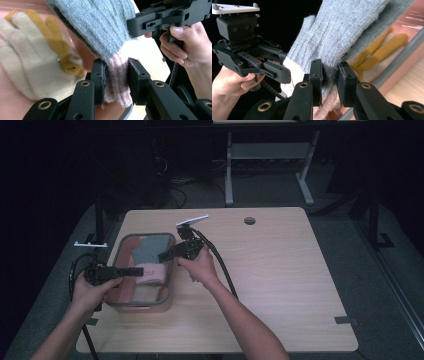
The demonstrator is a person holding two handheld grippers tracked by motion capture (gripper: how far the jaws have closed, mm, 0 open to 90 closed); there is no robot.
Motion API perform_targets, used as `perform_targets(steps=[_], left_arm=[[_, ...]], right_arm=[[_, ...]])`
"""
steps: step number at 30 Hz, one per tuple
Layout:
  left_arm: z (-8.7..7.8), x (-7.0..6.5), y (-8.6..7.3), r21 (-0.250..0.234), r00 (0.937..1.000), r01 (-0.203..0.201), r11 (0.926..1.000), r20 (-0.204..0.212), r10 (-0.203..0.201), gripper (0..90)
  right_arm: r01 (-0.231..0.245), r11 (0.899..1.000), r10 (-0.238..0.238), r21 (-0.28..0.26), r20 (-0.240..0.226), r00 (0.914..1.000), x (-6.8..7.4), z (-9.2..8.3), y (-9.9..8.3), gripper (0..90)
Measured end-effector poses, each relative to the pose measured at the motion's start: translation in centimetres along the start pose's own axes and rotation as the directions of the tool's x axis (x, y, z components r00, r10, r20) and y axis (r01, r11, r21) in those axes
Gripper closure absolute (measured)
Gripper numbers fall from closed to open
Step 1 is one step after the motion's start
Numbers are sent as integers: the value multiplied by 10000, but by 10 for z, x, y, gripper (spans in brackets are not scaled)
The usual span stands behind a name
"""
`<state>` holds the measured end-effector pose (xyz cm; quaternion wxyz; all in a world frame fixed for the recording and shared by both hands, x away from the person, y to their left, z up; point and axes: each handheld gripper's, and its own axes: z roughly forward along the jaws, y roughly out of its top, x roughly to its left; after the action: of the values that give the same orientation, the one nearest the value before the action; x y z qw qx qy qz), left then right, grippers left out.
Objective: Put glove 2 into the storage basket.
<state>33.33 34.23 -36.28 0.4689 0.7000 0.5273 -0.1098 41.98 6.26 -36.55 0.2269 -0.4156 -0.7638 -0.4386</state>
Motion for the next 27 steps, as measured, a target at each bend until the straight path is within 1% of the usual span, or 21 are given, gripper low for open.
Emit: perform_targets(steps=[3,7,14,16,17,18,19,20,21,22,23,27], left_arm=[[-1,4,-2,41,10000,45,10000,-29,-45,690],[0,8,-4,25,9998,178,9998,-53,-178,689],[3,14,-6,157,9996,253,9996,-106,-252,689],[5,16,-7,129,9993,346,9993,-111,-344,690],[6,18,-7,192,9994,307,9993,-150,-304,690],[6,19,-8,210,9994,328,9992,-144,-325,690],[9,22,-9,347,9987,355,9988,-383,-341,690],[9,22,-9,347,9987,355,9988,-383,-341,690],[10,26,-11,541,9963,421,9976,-777,-378,691],[10,26,-11,541,9963,421,9976,-777,-378,693],[13,31,-14,819,9927,456,9956,-1149,-360,693],[14,35,-16,884,9904,565,9945,-1310,-446,692]], right_arm=[[-27,10000,27,82,29,10000,-1,7,1,755],[-27,9998,25,201,92,10000,-2,11,1,755],[-4,9996,-3,298,219,9998,-2,13,0,754],[56,9994,-68,327,363,9993,-2,12,0,752],[100,9994,-115,328,465,9989,-3,10,0,752],[100,9994,-115,328,465,9989,-3,10,0,752],[115,9994,-134,321,597,9981,-4,8,-1,764],[115,9994,-134,321,597,9981,-4,8,-1,764],[61,9998,-72,167,607,9981,-6,4,-2,770],[43,9999,-49,109,586,9983,-7,2,-2,770],[31,10000,-35,72,631,9980,-8,-1,-2,769],[34,10000,-33,-9,655,9978,-10,-5,-3,768]])
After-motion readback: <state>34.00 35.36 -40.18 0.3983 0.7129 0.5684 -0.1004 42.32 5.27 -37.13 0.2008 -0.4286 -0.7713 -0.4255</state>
